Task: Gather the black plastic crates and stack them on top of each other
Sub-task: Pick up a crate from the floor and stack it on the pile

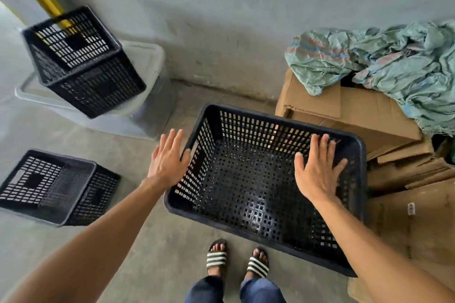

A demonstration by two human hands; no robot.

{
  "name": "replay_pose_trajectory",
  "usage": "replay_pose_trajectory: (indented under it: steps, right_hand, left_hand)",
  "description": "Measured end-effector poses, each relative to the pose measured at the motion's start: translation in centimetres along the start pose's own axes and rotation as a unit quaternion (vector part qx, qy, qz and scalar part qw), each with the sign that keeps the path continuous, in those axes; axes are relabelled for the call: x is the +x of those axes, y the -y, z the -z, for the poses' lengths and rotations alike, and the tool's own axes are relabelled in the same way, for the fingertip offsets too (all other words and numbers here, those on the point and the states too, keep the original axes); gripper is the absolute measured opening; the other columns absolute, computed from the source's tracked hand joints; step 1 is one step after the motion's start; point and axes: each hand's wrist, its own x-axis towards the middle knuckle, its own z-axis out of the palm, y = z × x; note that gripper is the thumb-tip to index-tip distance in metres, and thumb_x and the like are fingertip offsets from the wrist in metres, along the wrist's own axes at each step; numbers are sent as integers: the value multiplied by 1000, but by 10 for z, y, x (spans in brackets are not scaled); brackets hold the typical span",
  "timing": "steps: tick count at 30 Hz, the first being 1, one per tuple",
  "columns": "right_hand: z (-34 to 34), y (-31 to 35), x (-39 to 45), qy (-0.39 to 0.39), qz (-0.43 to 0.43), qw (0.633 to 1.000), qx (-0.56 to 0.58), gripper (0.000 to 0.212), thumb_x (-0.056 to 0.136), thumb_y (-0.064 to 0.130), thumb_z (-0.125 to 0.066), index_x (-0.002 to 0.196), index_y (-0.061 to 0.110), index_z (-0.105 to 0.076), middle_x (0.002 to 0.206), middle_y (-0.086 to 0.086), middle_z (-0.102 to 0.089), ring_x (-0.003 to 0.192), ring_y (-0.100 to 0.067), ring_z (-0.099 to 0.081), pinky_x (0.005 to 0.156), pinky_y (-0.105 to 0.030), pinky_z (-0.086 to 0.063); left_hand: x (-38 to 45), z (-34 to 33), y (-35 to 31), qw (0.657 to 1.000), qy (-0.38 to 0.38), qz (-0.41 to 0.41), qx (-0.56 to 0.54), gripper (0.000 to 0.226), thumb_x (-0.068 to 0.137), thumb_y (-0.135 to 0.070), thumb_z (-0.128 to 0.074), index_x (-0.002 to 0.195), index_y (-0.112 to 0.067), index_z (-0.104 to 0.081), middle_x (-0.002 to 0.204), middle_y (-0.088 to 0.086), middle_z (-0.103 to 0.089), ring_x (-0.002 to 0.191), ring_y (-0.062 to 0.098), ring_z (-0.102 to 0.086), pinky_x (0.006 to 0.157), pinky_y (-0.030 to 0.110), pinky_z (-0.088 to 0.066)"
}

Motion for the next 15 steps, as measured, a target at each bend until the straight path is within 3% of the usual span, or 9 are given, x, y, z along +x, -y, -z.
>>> replay_pose_trajectory:
  steps: [7, 15]
  right_hand:
    - [-23, 131, -18, 54, 153, 986, 24, 67, 101, 50, -25, 159, 24, -4, 166, -6, 7, 152, -23, 9, 117, -61, 7]
    - [-68, 291, -104, 101, 307, 945, 40, 66, 102, 50, -27, 159, 27, -3, 166, -6, 11, 152, -22, 14, 116, -59, 7]
  left_hand:
    - [-57, 33, 70, 994, -43, 96, 21, 66, 101, -52, -28, 159, -28, -8, 168, 5, -4, 154, 32, 1, 124, 50, -5]
    - [-142, 65, 198, 969, -93, 227, -19, 66, 100, -49, -32, 159, -25, -13, 168, 4, -9, 154, 32, 0, 123, 51, -5]
